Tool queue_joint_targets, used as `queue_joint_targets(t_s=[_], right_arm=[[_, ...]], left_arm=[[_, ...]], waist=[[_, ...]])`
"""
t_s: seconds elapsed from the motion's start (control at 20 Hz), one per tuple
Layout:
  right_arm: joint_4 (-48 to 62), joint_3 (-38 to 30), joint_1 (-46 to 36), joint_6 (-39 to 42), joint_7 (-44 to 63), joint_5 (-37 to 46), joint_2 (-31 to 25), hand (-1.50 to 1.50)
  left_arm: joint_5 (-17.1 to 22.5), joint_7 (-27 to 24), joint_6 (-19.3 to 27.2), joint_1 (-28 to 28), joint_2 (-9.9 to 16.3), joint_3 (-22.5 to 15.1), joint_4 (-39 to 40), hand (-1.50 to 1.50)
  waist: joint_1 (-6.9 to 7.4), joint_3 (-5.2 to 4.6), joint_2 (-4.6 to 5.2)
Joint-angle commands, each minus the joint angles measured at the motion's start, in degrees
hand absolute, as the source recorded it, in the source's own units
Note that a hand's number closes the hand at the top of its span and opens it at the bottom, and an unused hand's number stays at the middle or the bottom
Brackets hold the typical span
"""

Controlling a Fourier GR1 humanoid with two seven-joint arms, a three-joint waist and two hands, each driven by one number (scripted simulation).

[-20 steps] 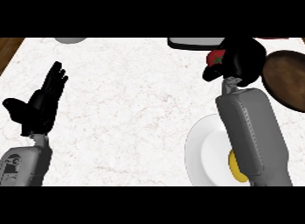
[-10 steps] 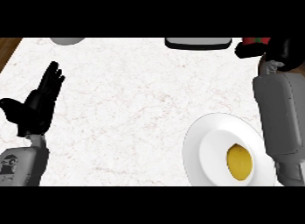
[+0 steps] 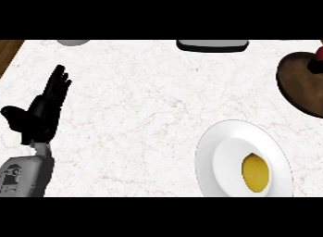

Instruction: Pick the tomato from the plate and place it in the pan

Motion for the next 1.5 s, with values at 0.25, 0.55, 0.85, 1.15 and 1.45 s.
queue_joint_targets(t_s=[0.25, 0.55, 0.85, 1.15, 1.45], right_arm=[[21.1, -7.2, 1.3, -11.8, -14.3, -3.7, -9.0, 1.50], [25.1, -13.9, -0.4, -10.1, -21.6, -11.9, -10.8, 1.50], [32.0, -17.8, -1.7, 4.2, -24.4, -17.3, -11.1, -1.50], [31.5, -21.2, 2.5, 1.4, -35.9, -21.1, -10.3, -1.50], [27.7, -28.2, 1.2, -2.5, -44.9, -29.5, -8.7, -1.50]], left_arm=[[0.2, 1.7, 0.1, -1.2, -1.4, -1.2, -1.4, 0.00], [1.4, 1.3, -1.8, -1.9, 1.1, 0.6, -0.9, 0.00], [-0.1, 1.0, 0.1, -2.7, -1.1, -0.8, 0.3, 0.00], [-0.9, -1.6, 0.3, 0.9, -1.5, -1.1, 0.0, 0.00], [0.6, 0.5, -0.2, -1.7, -0.5, 0.5, 0.5, 0.00]], waist=[[1.48, 0.21, 0.61], [2.02, 0.45, 0.98], [2.18, 0.50, 1.35], [1.90, 0.37, 0.92], [0.53, 0.22, 0.25]])
